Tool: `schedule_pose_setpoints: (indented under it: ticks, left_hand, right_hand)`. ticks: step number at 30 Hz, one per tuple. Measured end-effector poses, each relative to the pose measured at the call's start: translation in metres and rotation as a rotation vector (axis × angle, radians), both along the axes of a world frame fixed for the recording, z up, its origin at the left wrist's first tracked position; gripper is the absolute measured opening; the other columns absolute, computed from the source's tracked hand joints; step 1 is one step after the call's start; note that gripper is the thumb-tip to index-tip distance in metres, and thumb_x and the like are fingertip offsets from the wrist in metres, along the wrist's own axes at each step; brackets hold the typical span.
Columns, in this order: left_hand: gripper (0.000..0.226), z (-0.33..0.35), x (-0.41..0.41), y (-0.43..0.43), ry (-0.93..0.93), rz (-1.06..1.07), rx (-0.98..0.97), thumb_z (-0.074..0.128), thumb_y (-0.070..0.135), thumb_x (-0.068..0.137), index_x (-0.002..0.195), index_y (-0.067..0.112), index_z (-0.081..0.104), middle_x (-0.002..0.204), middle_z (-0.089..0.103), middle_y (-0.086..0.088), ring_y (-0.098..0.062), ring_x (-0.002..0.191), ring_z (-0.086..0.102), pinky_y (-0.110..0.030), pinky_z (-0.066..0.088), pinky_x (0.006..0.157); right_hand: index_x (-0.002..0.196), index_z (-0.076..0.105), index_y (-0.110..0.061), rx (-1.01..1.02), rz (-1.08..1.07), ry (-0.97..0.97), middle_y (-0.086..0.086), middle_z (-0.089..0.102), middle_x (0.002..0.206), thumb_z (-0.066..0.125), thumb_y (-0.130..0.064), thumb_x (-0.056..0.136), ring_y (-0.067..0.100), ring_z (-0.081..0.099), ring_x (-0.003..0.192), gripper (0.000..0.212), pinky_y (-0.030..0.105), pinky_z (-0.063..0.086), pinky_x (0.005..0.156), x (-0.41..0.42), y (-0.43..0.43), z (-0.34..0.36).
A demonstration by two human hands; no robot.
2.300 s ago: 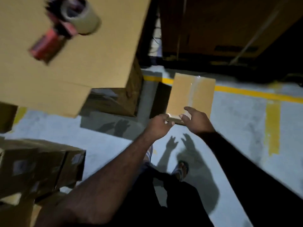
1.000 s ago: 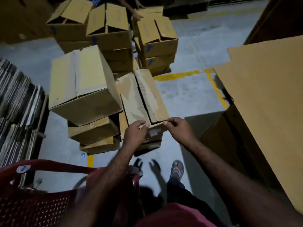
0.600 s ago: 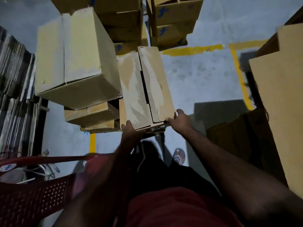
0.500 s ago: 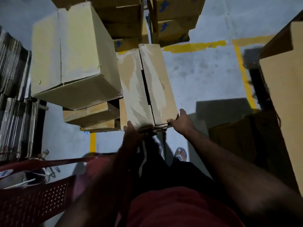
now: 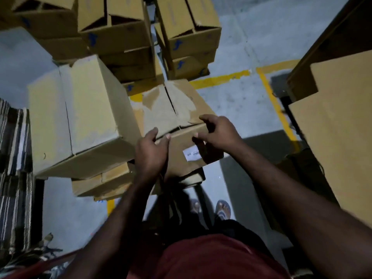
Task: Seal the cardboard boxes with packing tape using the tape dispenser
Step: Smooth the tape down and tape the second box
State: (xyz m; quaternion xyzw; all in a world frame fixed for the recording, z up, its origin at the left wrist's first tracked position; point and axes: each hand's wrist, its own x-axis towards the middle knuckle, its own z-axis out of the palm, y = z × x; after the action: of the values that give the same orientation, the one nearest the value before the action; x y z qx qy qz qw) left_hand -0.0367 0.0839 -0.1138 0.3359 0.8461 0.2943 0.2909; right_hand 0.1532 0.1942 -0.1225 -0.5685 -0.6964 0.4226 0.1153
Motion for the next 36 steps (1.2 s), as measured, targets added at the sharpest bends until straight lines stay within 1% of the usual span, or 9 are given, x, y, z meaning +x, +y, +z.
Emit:
schedule_pose_setpoints:
  ticks: [5,9,15,17,21,26,30,33,36]
  left_hand:
    - [0.049,0.061,0.007,0.052,0.155,-0.089,0.074,0.062,0.054,0.093,0.13,0.023,0.068,0.129,0.069,-0.002,-0.026,0.122,0.061,-0.034,0.049,0.099]
    - [0.049,0.112,0.028,0.068,0.198,-0.171,0.138,0.064,0.058,0.09,0.127,0.027,0.069,0.124,0.071,0.001,-0.024,0.119,0.063,-0.034,0.05,0.097]
    - [0.06,0.2,0.064,0.08,0.304,-0.299,0.363,0.074,0.056,0.082,0.134,0.03,0.063,0.13,0.068,0.001,-0.02,0.119,0.062,-0.034,0.052,0.096]
    - [0.06,0.22,0.073,0.079,0.285,-0.338,0.465,0.077,0.052,0.081,0.135,0.028,0.063,0.13,0.068,0.001,-0.017,0.12,0.061,-0.034,0.051,0.099]
    - [0.058,0.246,0.093,0.076,0.18,-0.412,0.629,0.08,0.049,0.079,0.132,0.03,0.066,0.124,0.069,0.006,-0.006,0.113,0.061,-0.029,0.05,0.099]
    - [0.057,0.259,0.14,0.078,0.086,-0.571,0.818,0.078,0.053,0.075,0.125,0.028,0.071,0.115,0.07,0.003,-0.01,0.105,0.065,-0.035,0.054,0.095]
    - [0.055,0.251,0.198,0.077,-0.006,-0.76,0.886,0.075,0.055,0.074,0.122,0.027,0.073,0.119,0.069,-0.004,-0.009,0.11,0.063,-0.029,0.051,0.099]
    - [0.054,0.234,0.248,0.07,-0.096,-0.914,0.923,0.079,0.049,0.073,0.12,0.022,0.074,0.126,0.068,-0.011,0.012,0.115,0.044,-0.001,0.033,0.101]
    - [0.05,0.215,0.294,0.062,-0.162,-1.071,0.905,0.086,0.035,0.074,0.118,0.017,0.075,0.123,0.068,-0.014,0.013,0.112,0.043,0.007,0.027,0.094]
  right_hand:
    - [0.129,0.062,-0.029,0.195,-0.124,-0.024,0.004,0.063,0.122,0.082,-0.043,0.073,0.017,0.06,0.112,0.06,0.023,0.045,0.091,0.013,0.024,0.058]
    - [0.127,0.064,-0.027,0.323,-0.248,-0.036,0.003,0.066,0.122,0.085,-0.033,0.072,0.018,0.06,0.114,0.06,0.03,0.049,0.096,0.04,0.023,0.11]
    - [0.125,0.065,-0.029,0.543,-0.476,0.048,-0.001,0.067,0.119,0.083,-0.034,0.073,0.013,0.06,0.112,0.055,0.032,0.048,0.098,0.076,-0.001,0.19]
    - [0.126,0.063,-0.03,0.619,-0.526,0.06,-0.003,0.066,0.121,0.082,-0.035,0.074,0.01,0.059,0.114,0.056,0.026,0.046,0.098,0.086,-0.014,0.208]
    - [0.127,0.063,-0.029,0.756,-0.648,0.08,-0.005,0.063,0.122,0.083,-0.032,0.075,0.001,0.053,0.108,0.056,0.0,0.034,0.087,0.111,-0.039,0.242]
    - [0.126,0.064,-0.025,0.95,-0.79,0.011,-0.004,0.061,0.121,0.081,-0.03,0.077,0.002,0.054,0.11,0.052,0.007,0.043,0.091,0.155,-0.081,0.267]
    - [0.127,0.064,-0.02,1.027,-0.937,-0.079,0.001,0.061,0.121,0.079,-0.027,0.08,0.006,0.056,0.11,0.049,0.008,0.044,0.089,0.198,-0.128,0.263]
    - [0.127,0.065,-0.019,1.041,-1.064,-0.167,0.007,0.06,0.121,0.079,-0.027,0.081,0.013,0.058,0.108,0.048,0.014,0.049,0.088,0.232,-0.164,0.25]
    - [0.126,0.066,-0.018,1.032,-1.181,-0.261,0.013,0.059,0.122,0.08,-0.027,0.08,0.015,0.059,0.107,0.049,0.02,0.051,0.09,0.262,-0.194,0.23]
